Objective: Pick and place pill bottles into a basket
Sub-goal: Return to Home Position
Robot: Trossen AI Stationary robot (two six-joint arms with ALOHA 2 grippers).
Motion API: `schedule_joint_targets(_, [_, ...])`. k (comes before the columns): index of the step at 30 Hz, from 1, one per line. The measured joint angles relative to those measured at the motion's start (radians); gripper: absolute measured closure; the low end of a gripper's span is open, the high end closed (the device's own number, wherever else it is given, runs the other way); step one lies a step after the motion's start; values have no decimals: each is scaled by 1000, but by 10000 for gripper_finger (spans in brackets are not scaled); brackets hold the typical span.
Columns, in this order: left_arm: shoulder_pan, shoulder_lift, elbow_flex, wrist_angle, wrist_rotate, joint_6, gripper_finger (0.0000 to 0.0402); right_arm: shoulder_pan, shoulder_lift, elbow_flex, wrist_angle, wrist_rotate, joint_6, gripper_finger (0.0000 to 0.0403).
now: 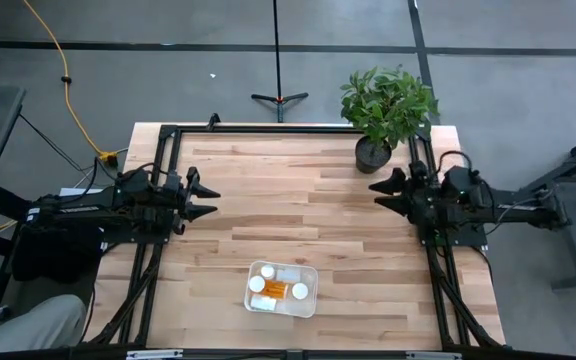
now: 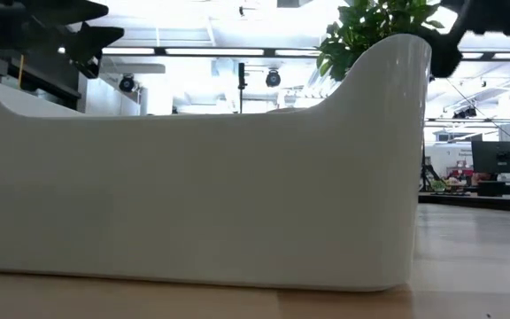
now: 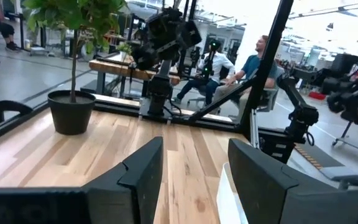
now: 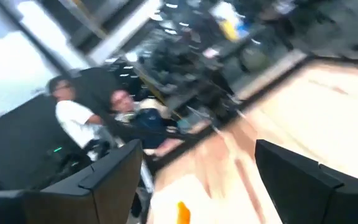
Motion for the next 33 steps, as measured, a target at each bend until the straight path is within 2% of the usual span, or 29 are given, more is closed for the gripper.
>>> schedule_joint_targets(2, [0,0,0,-6,5,-28,186,0,1,-4,-47,22,95,100])
schedule_joint_targets(4, [0,0,0,-29,4,-44,186,6,4,-4,-42,24,78,100])
schedule_joint_targets(8, [0,1,0,-74,3,-15,186,42,5,-2,27,-96,-299,100])
schedule_joint_targets(13, [0,1,0,-55,32,41,186,40,5,-4,73,-210,-411,100])
schedule_joint_targets(16, [0,1,0,-52,34,66,186,32,-9,-56,132,-238,-421,100])
schedule_joint_targets(22, [0,1,0,-62,51,71,186,16,-63,-205,373,-238,-389,100])
schedule_joint_targets(33, [0,1,0,-71,85,113,186,-7,-84,-260,352,-248,-367,100])
